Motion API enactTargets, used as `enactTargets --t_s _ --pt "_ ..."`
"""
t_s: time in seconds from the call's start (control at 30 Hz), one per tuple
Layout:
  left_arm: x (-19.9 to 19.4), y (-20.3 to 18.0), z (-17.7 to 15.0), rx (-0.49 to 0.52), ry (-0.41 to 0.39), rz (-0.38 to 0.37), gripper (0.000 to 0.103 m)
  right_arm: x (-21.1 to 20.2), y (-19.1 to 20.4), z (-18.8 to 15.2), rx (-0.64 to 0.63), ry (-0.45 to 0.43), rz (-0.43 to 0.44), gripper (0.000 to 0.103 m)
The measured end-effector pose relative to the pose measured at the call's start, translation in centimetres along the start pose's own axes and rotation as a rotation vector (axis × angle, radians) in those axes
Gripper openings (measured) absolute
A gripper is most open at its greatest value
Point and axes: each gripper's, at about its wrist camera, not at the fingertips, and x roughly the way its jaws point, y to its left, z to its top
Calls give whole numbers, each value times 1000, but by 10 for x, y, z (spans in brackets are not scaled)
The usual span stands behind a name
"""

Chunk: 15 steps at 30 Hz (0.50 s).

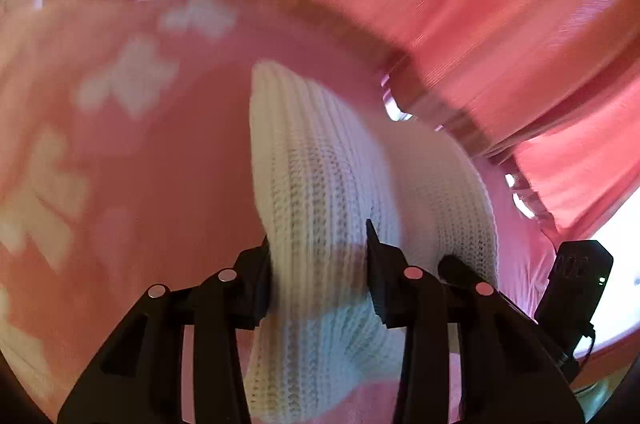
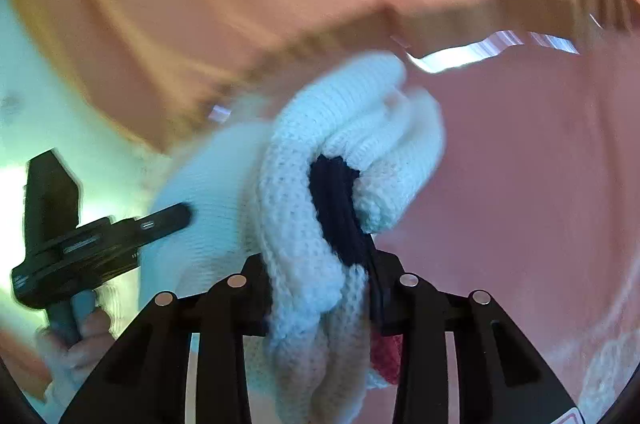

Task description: Fold small clothes

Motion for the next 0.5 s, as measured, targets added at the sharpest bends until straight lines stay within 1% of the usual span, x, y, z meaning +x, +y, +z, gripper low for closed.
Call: enactTargets --t_s 0.03,0.07,0.1,0.13,0.17,0.2,0.23,0.27,0.3,0.33,0.37,0.4,0.43,0.47,0.5 --pt "-12 -2 3 30 -25 25 39 -4 10 0 -32 -6 19 34" --pt "-15 -1 4 41 -30 49 41 -2 15 0 -52 3 12 37" --pt "-15 6 5 46 -22 77 45 5 15 -4 -64 26 -12 41" --pt "-6 18 1 37 7 131 48 23 8 -11 -76 87 -77 44" --pt "4 26 -3 23 39 180 48 38 0 -19 -68 146 -138 55" --pt "20 38 -11 3 97 255 50 49 -16 -27 -3 190 -154 59" --pt "23 45 -15 -13 103 252 54 45 -23 -28 61 169 -120 59" --pt "19 48 -19 -35 74 230 56 36 -25 -26 103 165 -116 57" --pt "12 48 -21 -41 53 237 59 27 -20 -22 101 149 -123 51" --pt "1 42 -23 -11 36 246 57 10 -5 -17 48 79 -135 45" --pt "-5 38 -24 8 18 257 58 -2 8 -15 -10 21 -145 29" --pt "-13 35 -26 26 -9 275 58 -11 23 -15 -76 -25 -164 11" --pt "-21 30 -28 46 -44 297 59 -15 42 -15 -148 -55 -166 3" --pt "-25 25 -29 68 -66 307 60 -11 54 -16 -186 -51 -150 0" --pt "-25 23 -30 79 -70 312 64 -5 60 -19 -217 -28 -140 0"
